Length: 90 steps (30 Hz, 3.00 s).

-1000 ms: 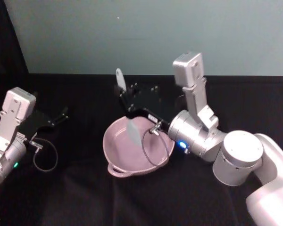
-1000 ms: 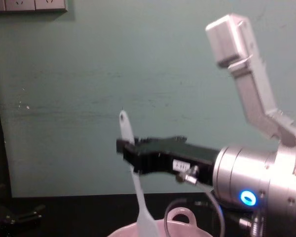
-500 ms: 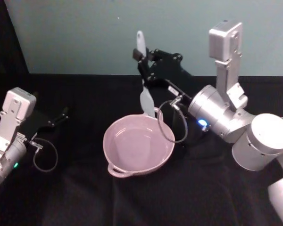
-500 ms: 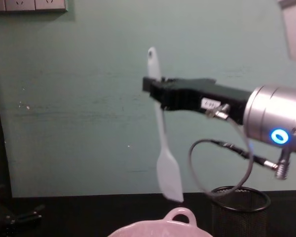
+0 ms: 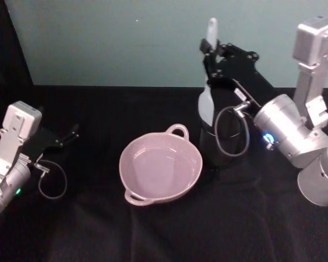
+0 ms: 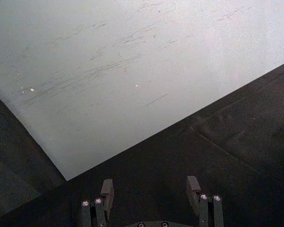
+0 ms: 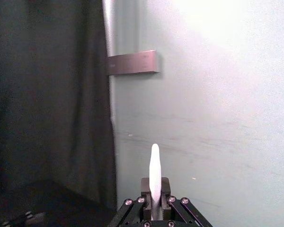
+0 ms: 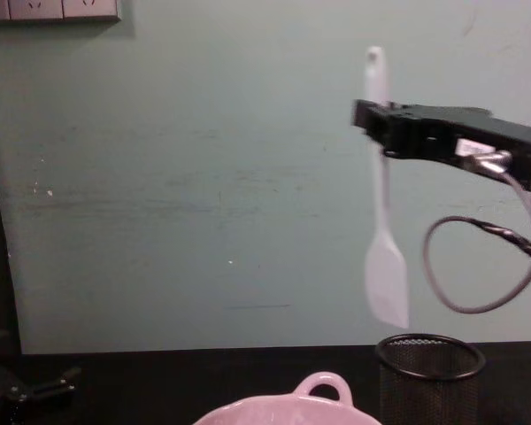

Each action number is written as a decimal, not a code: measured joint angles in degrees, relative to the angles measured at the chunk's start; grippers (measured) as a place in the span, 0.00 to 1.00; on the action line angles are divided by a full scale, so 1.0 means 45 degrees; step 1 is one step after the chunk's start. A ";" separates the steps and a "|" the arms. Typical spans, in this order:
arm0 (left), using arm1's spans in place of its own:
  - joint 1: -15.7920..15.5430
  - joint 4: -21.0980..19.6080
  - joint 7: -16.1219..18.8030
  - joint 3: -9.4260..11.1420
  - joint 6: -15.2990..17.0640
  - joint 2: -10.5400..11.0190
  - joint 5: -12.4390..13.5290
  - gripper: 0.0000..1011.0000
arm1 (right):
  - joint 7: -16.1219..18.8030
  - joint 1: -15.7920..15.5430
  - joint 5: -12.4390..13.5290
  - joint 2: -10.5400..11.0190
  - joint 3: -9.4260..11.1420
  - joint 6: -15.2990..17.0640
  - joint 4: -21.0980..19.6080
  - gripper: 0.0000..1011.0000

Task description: Use the one hand to pick up the spoon and stir the clear water in the bowl.

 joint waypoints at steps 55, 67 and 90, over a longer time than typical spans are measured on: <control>0.0000 0.0000 0.0000 -0.0001 0.0000 0.0000 0.0000 1.00 | 0.0455 0.0135 0.1718 -0.0995 0.1735 -0.2248 0.3752 0.11; 0.0000 0.0000 0.0000 0.0000 0.0000 0.0000 0.0000 1.00 | 0.0506 -0.0176 0.1849 -0.1166 0.1787 -0.2494 0.3928 0.11; 0.0000 0.0000 0.0000 0.0000 0.0000 0.0000 0.0001 1.00 | 0.0655 -0.0274 0.1873 -0.1358 0.1779 -0.2844 0.4710 0.11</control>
